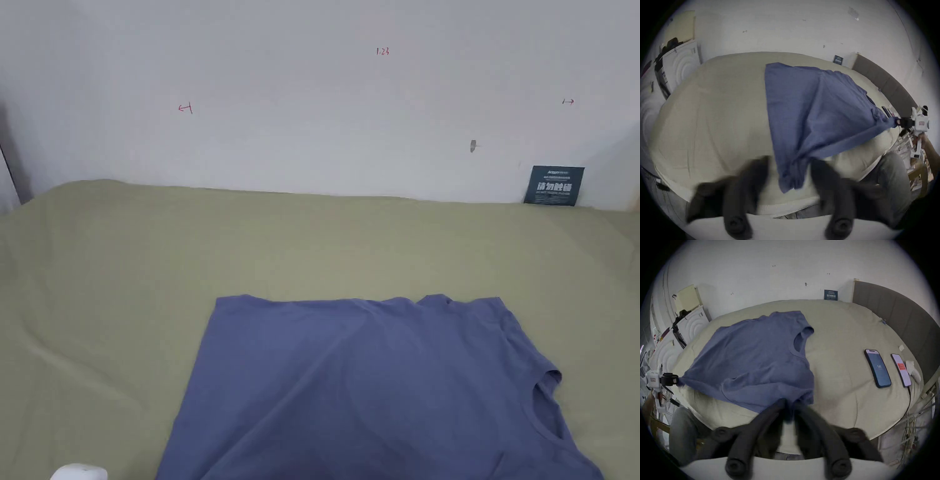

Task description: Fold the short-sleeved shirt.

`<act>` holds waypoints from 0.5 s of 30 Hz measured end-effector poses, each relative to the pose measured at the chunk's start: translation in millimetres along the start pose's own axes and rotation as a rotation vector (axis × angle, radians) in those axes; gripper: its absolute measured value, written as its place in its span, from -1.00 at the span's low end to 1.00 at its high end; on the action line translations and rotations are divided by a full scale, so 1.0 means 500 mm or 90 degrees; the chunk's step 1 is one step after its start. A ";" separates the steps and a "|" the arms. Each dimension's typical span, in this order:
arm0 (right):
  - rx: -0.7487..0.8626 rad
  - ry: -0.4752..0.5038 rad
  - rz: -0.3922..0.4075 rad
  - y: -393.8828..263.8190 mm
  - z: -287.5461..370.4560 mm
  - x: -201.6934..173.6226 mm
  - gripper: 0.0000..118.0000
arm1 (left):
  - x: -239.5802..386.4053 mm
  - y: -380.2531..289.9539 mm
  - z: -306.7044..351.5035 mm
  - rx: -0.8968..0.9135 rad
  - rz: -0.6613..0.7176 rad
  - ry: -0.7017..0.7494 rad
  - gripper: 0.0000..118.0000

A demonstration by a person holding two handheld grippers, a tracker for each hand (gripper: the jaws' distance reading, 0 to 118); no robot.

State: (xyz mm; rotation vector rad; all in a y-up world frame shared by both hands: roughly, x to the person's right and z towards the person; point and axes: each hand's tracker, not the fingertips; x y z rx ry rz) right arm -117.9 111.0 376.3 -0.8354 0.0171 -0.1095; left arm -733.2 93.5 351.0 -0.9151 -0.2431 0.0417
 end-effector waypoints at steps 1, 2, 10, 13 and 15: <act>-0.011 -0.010 -0.003 0.000 0.005 -0.003 0.26 | -0.003 -0.002 0.004 -0.008 0.021 0.012 0.68; -0.013 -0.010 -0.011 0.002 0.012 -0.002 0.54 | -0.006 -0.003 0.019 -0.002 0.047 0.000 0.67; 0.116 0.015 -0.019 0.017 0.115 -0.030 0.36 | 0.013 0.003 0.146 0.145 0.084 0.023 0.38; 0.125 0.040 -0.013 0.016 0.150 -0.055 -0.07 | 0.038 -0.003 0.169 0.170 0.061 0.043 -0.14; 0.118 0.029 -0.003 0.011 0.154 -0.072 -0.95 | 0.050 -0.008 0.164 0.165 0.049 0.079 -0.98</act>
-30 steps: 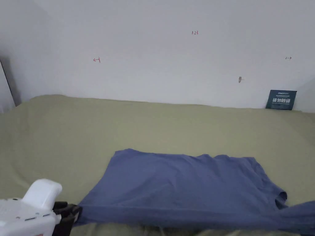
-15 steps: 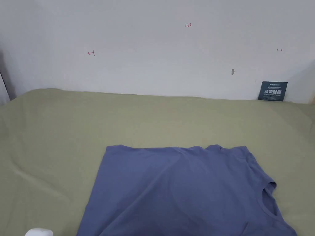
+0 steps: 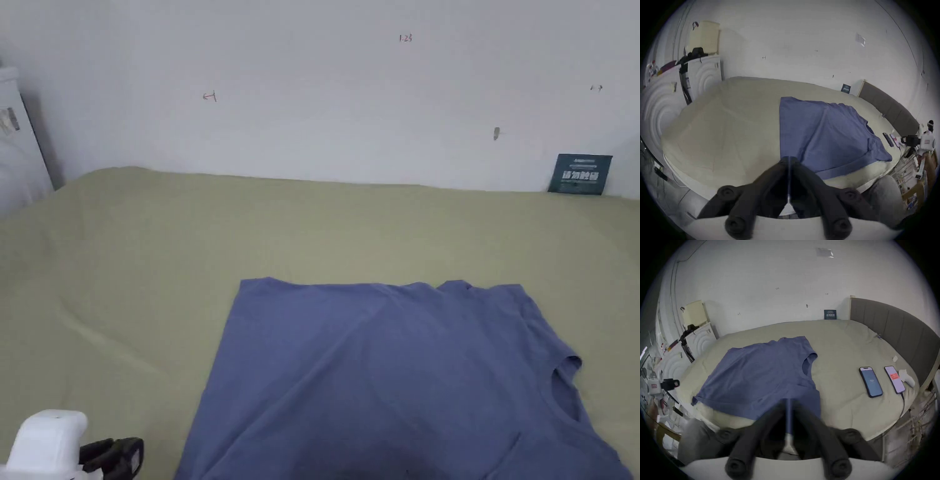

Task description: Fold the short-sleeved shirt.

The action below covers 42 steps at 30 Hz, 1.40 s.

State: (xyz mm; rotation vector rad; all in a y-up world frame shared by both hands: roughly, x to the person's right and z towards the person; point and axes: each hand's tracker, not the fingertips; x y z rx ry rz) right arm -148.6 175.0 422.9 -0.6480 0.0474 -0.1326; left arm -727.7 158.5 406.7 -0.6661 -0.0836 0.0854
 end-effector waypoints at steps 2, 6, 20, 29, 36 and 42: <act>-0.005 -0.038 0.036 -0.009 -0.002 -0.007 -1.00 | 0.000 -0.007 -0.002 -0.011 0.004 -0.015 -1.00; -0.016 -0.028 0.019 -0.025 -0.008 -0.008 -1.00 | -0.009 -0.024 -0.023 -0.042 0.002 -0.016 -1.00; -0.049 -0.030 0.004 -0.026 -0.085 0.014 -1.00 | 0.020 -0.055 -0.196 -0.259 -0.054 -0.051 -0.09; -0.109 -0.034 -0.001 -0.038 -0.113 0.047 -0.79 | -0.016 -0.060 -0.182 -0.197 -0.059 -0.049 -0.85; -0.209 0.001 0.019 -0.084 -0.183 0.045 0.54 | -0.012 -0.052 -0.182 -0.190 -0.042 -0.067 -0.85; -0.208 -0.018 0.087 -0.098 -0.211 0.035 -0.83 | -0.029 -0.055 -0.192 -0.198 -0.026 -0.078 -0.85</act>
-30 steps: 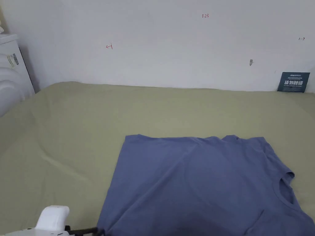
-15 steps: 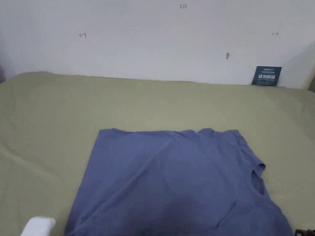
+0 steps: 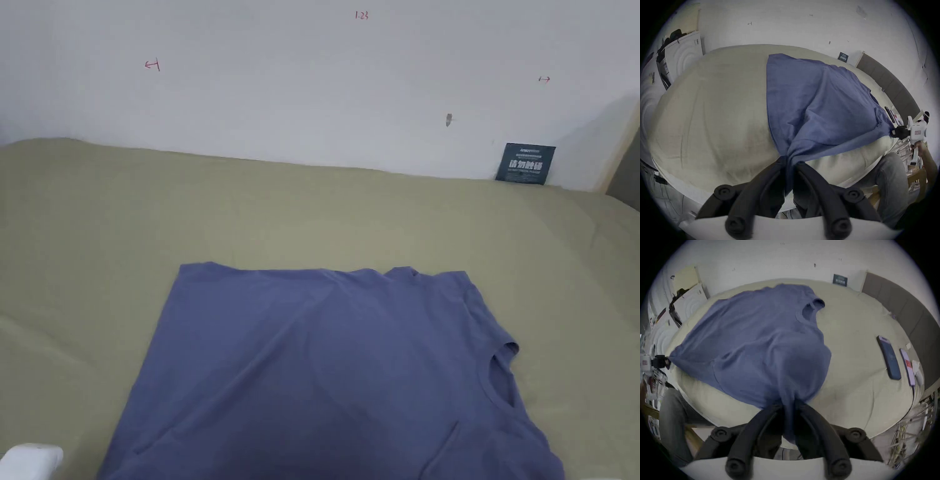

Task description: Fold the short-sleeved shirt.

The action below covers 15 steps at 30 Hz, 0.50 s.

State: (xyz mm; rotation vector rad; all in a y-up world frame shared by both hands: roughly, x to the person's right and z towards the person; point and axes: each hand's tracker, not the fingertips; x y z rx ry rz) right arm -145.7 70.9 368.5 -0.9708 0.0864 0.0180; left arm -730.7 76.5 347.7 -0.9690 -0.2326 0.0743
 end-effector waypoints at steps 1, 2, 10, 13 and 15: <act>0.021 0.008 -0.004 0.002 0.010 -0.003 -0.83 | 0.005 -0.004 0.004 -0.001 -0.001 0.000 -0.85; 0.036 0.006 -0.001 0.005 0.020 -0.008 -0.83 | 0.008 -0.004 0.006 -0.001 -0.004 0.000 -0.85; 0.079 0.009 0.018 0.050 0.094 -0.008 -0.83 | 0.019 0.033 0.054 0.025 -0.011 -0.027 -0.85; 0.089 0.017 0.024 0.102 0.124 -0.009 -0.83 | 0.013 0.081 0.066 0.023 -0.018 -0.050 -0.85; 0.085 0.025 0.016 0.147 0.124 0.000 -0.83 | 0.009 0.127 0.066 0.019 -0.016 -0.059 -0.85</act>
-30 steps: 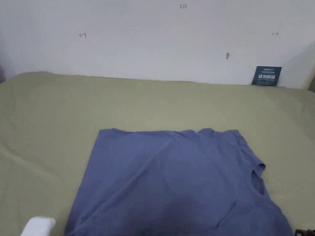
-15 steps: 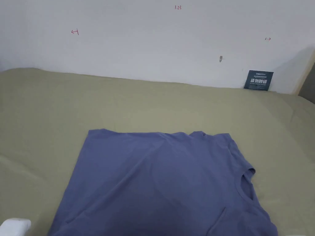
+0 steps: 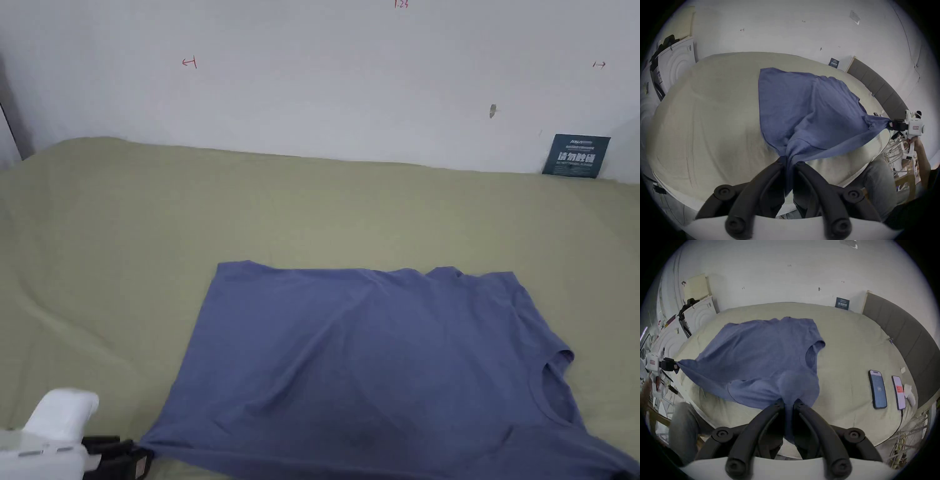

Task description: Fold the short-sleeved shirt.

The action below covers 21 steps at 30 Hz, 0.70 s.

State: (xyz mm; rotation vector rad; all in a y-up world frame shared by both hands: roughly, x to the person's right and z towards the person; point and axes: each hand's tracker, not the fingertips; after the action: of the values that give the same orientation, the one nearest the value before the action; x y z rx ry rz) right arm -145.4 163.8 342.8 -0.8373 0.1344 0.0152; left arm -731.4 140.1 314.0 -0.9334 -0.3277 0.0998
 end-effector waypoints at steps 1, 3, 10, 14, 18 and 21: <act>-0.002 0.006 -0.002 0.017 -0.010 0.012 -0.83 | -0.002 0.024 -0.004 -0.010 0.005 -0.004 -0.85; -0.016 0.011 0.001 0.066 -0.036 0.025 -0.83 | -0.030 0.070 -0.018 -0.028 0.011 -0.022 -0.85; -0.092 0.009 -0.011 0.227 -0.186 0.080 -0.83 | -0.045 0.217 -0.109 -0.100 0.029 0.002 -0.85; -0.130 -0.004 -0.048 0.259 -0.258 0.097 -0.83 | -0.073 0.262 -0.169 -0.117 0.090 0.001 -0.85; -0.088 -0.027 -0.136 0.247 -0.303 0.121 0.29 | -0.081 0.261 -0.211 -0.104 0.119 0.046 0.33; -0.051 -0.051 -0.151 0.221 -0.292 0.127 0.49 | -0.085 0.249 -0.212 -0.092 0.146 0.088 0.72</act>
State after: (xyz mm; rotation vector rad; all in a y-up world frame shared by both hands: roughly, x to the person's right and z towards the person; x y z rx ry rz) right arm -106.5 127.2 156.7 -0.9277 -0.0412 -0.1699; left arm -730.8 122.6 146.0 -1.1129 -0.1003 0.2234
